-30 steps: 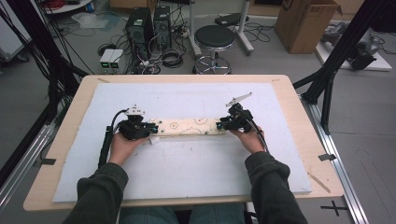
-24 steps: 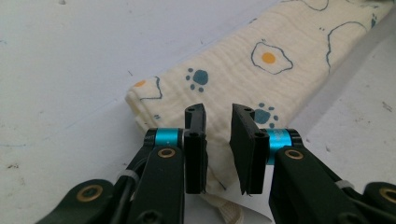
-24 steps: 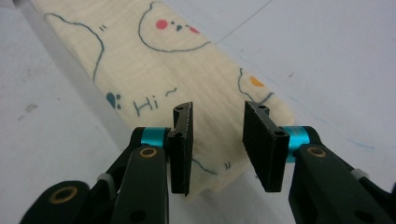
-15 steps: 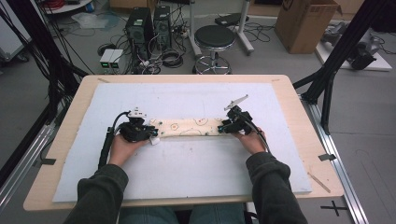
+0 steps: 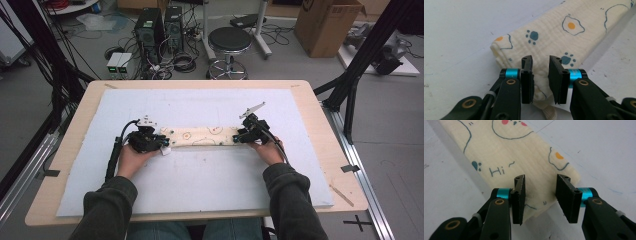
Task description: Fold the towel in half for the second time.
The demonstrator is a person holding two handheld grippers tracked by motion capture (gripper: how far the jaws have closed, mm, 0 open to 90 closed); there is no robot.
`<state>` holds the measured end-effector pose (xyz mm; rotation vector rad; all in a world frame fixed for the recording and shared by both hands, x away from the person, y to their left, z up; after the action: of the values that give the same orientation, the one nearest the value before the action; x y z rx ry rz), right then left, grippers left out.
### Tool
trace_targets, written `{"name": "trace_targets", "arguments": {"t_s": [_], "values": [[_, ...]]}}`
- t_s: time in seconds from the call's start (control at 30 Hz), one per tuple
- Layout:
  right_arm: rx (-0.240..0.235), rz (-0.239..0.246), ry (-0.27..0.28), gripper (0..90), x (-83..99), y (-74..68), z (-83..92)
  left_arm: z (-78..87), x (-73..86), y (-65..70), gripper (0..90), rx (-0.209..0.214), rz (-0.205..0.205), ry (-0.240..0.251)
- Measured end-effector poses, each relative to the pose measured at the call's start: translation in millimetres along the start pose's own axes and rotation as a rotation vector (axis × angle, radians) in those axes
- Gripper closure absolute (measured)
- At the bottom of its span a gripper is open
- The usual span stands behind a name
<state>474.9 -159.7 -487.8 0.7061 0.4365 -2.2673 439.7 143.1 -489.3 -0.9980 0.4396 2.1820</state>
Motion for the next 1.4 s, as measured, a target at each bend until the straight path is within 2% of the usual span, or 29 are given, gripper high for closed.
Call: {"name": "trace_targets", "arguments": {"t_s": [0.37,0.53,0.87,1.0,1.1,1.4], "values": [[-0.011,-0.034,0.003,55.7,-1.1,0.1,-0.1,-0.4,-0.9,-0.1,69.2,0.002,0.002,0.004],[-0.020,-0.038,0.011,50.2,-2.5,-0.9,-0.4,1.3,-3.4,0.6,63.8,0.000,0.011,0.018],[-0.051,-0.079,0.088,40.4,-11.6,-4.0,8.9,16.0,-13.3,-1.1,57.5,0.008,0.056,0.094],[-0.052,-0.090,0.127,37.1,-15.7,-4.1,14.8,19.1,-15.4,0.5,54.8,0.019,0.051,0.107],[-0.051,-0.102,0.148,34.0,-17.5,-3.6,18.1,20.3,-17.6,1.4,52.7,0.018,0.066,0.125],[-0.071,-0.125,0.182,28.4,-20.5,-4.9,23.1,24.9,-19.4,2.2,48.4,0.027,0.060,0.135]]}}
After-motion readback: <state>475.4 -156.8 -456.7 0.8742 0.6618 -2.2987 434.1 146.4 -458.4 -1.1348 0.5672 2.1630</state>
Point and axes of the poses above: each handheld gripper's, and its own axes: z roughly backward along the jaws, x roughly out of its underside, y roughly to its right, the point moved 8 cm from there along -z, roughly forward along the jaws, and after that the axes turned 6 degrees about -z, right-handed, at the moved point
